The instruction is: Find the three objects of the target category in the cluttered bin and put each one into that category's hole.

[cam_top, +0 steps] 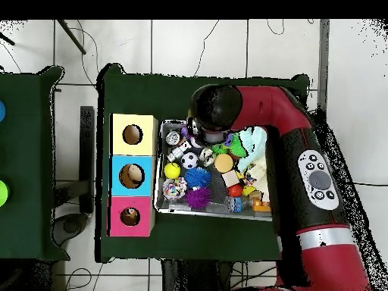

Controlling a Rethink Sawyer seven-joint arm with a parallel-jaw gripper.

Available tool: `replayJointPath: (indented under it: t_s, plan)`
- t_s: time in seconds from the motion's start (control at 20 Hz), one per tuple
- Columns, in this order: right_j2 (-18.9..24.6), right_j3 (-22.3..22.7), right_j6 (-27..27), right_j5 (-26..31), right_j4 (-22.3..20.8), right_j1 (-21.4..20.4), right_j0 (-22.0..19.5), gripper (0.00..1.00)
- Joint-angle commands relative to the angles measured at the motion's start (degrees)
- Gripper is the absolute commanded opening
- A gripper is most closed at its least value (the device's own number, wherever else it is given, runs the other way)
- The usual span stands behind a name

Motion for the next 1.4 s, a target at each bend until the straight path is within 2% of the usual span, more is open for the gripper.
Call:
replayJointPath:
  t_s: [0.05,0.3,0.45,1.0,1.4]
  plan:
    - [3.4,-14.41,-22.75,10.53,-6.57,0.63,0.08,1.0]
    - [2.52,-14.75,-23.96,5.9,-9.74,0.18,-1.04,1.0]
    - [2.43,-15.92,-25.73,5.23,-10.63,0.47,-1.94,1.0]
    - [4.84,-24.43,-35.32,7.49,-11.74,6.11,-5.24,1.0]
    - [3.94,-20.95,-37.12,2.78,-10.43,6.32,-7.89,1.0]
